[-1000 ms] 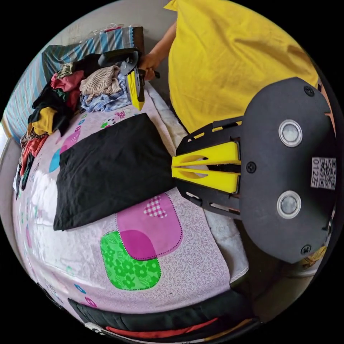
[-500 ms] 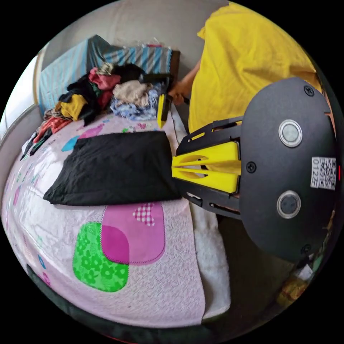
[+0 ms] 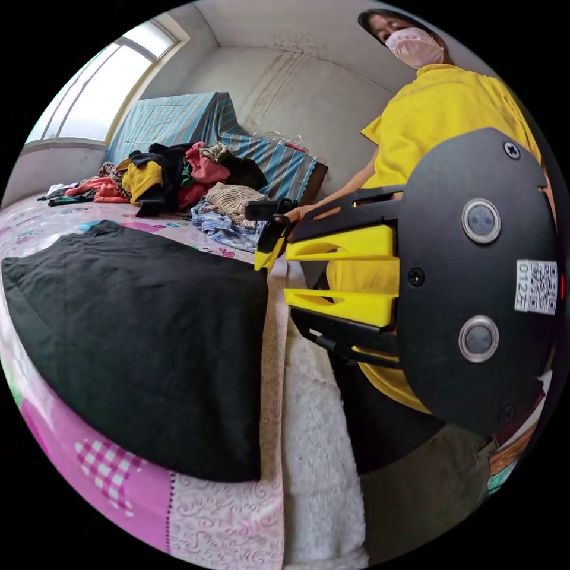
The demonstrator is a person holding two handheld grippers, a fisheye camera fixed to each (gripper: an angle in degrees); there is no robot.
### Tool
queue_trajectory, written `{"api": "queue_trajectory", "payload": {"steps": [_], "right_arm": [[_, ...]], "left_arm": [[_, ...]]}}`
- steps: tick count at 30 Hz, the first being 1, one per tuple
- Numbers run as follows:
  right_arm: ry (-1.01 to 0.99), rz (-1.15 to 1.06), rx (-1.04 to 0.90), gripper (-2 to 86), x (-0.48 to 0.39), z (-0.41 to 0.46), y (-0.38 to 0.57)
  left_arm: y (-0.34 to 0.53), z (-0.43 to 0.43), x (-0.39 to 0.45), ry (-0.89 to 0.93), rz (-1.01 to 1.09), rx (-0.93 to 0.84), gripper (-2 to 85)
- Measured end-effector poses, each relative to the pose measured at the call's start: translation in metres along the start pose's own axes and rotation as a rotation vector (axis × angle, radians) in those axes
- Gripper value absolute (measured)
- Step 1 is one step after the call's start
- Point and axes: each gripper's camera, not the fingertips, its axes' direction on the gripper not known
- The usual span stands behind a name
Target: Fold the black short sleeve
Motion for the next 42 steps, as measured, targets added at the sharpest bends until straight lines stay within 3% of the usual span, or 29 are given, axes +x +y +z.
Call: {"api": "queue_trajectory", "payload": {"steps": [7, 13, 21, 26, 31, 34, 42], "right_arm": [[-0.210, 0.080, 0.009, 1.8, -0.006, -0.027, -0.006], [-0.242, 0.068, -0.056, 1.4, -0.024, -0.043, -0.024], [-0.237, -0.019, -0.169, 2.7, -0.048, -0.043, -0.050], [-0.096, -0.085, -0.162, 7.7, -0.055, -0.056, -0.082], [-0.193, 0.023, 0.009, 13.7, -0.038, -0.069, -0.149], [-0.274, 0.056, 0.044, 14.6, -0.039, -0.055, -0.183], [-0.192, 0.009, 0.063, 12.6, -0.070, -0.006, -0.243]], "left_arm": [[-0.006, 0.035, -0.013, 0.091, -0.083, 0.120, 11.4], [-0.007, 0.065, -0.037, 0.341, -0.151, 0.288, 13.5], [-0.019, 0.098, -0.063, 0.482, -0.191, 0.469, 7.5], [-0.026, 0.088, -0.070, 0.476, -0.169, 0.489, 6.5], [-0.032, 0.060, -0.079, 0.491, -0.141, 0.464, 6.4], [-0.037, 0.045, -0.093, 0.493, -0.139, 0.428, 6.4], [-0.037, 0.003, -0.148, 0.486, -0.120, 0.344, 6.2]]}}
